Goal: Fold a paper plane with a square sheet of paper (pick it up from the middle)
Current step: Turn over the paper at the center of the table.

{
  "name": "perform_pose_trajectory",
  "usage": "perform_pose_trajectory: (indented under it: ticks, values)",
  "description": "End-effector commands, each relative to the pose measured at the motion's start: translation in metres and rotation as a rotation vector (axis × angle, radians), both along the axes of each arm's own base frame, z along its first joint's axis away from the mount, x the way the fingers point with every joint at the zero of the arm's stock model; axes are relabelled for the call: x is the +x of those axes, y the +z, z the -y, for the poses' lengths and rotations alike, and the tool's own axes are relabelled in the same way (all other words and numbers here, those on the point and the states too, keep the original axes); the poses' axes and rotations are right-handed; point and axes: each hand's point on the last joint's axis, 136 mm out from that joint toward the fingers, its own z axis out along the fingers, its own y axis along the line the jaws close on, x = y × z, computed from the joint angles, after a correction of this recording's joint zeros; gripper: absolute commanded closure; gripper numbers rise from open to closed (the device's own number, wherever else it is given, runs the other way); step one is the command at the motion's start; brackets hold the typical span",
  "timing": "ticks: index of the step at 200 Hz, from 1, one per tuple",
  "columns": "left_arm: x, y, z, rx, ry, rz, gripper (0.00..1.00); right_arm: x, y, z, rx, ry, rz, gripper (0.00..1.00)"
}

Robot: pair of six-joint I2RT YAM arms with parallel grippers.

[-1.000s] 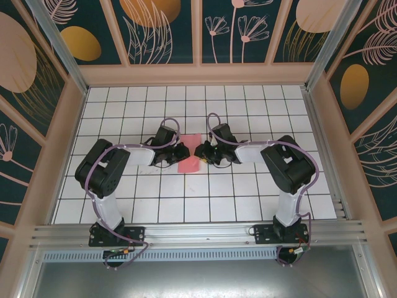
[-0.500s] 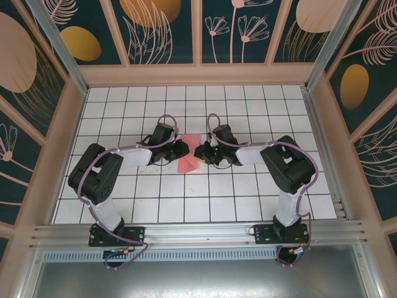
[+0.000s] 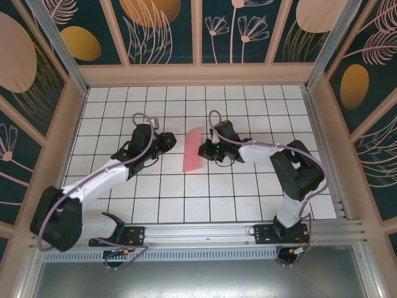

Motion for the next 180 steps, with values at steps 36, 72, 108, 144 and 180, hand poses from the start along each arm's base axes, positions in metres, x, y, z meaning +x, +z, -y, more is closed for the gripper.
perform_pose_trajectory:
  ticks: [36,72,108,144,180]
  values:
    - [-0.015,0.014,-0.018,-0.063,0.064,0.039,0.66,0.015,0.038,0.045,-0.253,-0.217,-0.02,1.0]
    - [-0.018,0.007,-0.012,-0.071,0.032,0.013,0.65,0.027,0.061,0.048,-0.257,-0.29,-0.016,1.0]
    - [-0.015,0.007,-0.007,-0.081,0.02,-0.006,0.65,0.026,0.06,0.047,-0.238,-0.288,-0.031,1.0]
    - [-0.013,0.004,-0.003,-0.084,0.012,-0.019,0.65,0.029,0.06,0.04,-0.221,-0.243,-0.03,1.0]
    - [-0.011,0.002,-0.006,-0.044,0.011,-0.015,0.66,0.035,0.067,0.039,-0.242,-0.228,-0.027,1.0]
